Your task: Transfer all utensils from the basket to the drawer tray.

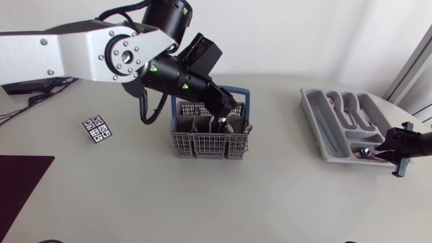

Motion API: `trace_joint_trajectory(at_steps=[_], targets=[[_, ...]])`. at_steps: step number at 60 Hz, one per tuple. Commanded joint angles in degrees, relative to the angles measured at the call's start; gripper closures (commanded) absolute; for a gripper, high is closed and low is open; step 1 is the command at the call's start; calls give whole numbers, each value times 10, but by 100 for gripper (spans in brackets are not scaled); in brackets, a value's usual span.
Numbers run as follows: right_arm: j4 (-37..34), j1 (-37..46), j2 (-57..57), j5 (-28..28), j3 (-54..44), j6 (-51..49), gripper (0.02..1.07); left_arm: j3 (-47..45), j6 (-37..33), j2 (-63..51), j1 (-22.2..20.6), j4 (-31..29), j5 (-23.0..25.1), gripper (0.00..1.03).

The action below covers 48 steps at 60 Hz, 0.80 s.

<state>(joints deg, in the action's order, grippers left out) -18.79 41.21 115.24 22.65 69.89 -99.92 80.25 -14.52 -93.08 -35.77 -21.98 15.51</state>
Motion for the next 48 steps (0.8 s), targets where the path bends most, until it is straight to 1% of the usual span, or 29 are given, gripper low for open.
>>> trace_joint_trajectory(at_steps=[1, 8, 10, 13, 19, 21, 23, 27, 29, 32, 36, 39, 44, 48], targets=[[22, -8, -26, 5, -30, -5, 46, -18, -37, -12, 1, 4, -7, 35], [17, -8, -70, 17, -56, 0, 45, -22, -72, -12, 3, 3, -7, 33], [16, -9, -83, 23, -61, 11, 42, -22, -81, -12, 3, 3, -8, 33], [6, -10, -108, 37, -66, 28, 40, -20, -88, -14, 3, 3, -11, 33], [-21, -17, -155, 56, -68, 80, 40, -22, -105, -18, -1, 2, -14, 33], [-35, -21, -168, 62, -70, 90, 39, -25, -115, -20, -4, 2, -14, 33], [-48, -23, -183, 72, -76, 91, 37, -26, -122, -24, -6, 2, -15, 33], [-54, -34, -214, 82, -95, 109, 35, -35, -151, -25, -15, 2, -23, 33], [-53, -43, -226, 82, -104, 127, 34, -36, -163, -28, -18, 2, -33, 33], [-58, -61, -241, 78, -112, 166, 34, -25, -161, -39, -18, -2, -46, 33], [-72, -85, -268, 79, -131, 191, 34, -8, -158, -47, -23, -18, -47, 33], [-72, -104, -289, 79, -148, 220, 34, -8, -161, -46, -29, -18, -49, 33], [-73, -138, -327, 79, -183, 247, 34, -5, -189, -49, -42, -17, -76, 33], [-72, -173, -366, 79, -218, 259, 34, -4, -237, -48, -47, -15, -89, 34]])
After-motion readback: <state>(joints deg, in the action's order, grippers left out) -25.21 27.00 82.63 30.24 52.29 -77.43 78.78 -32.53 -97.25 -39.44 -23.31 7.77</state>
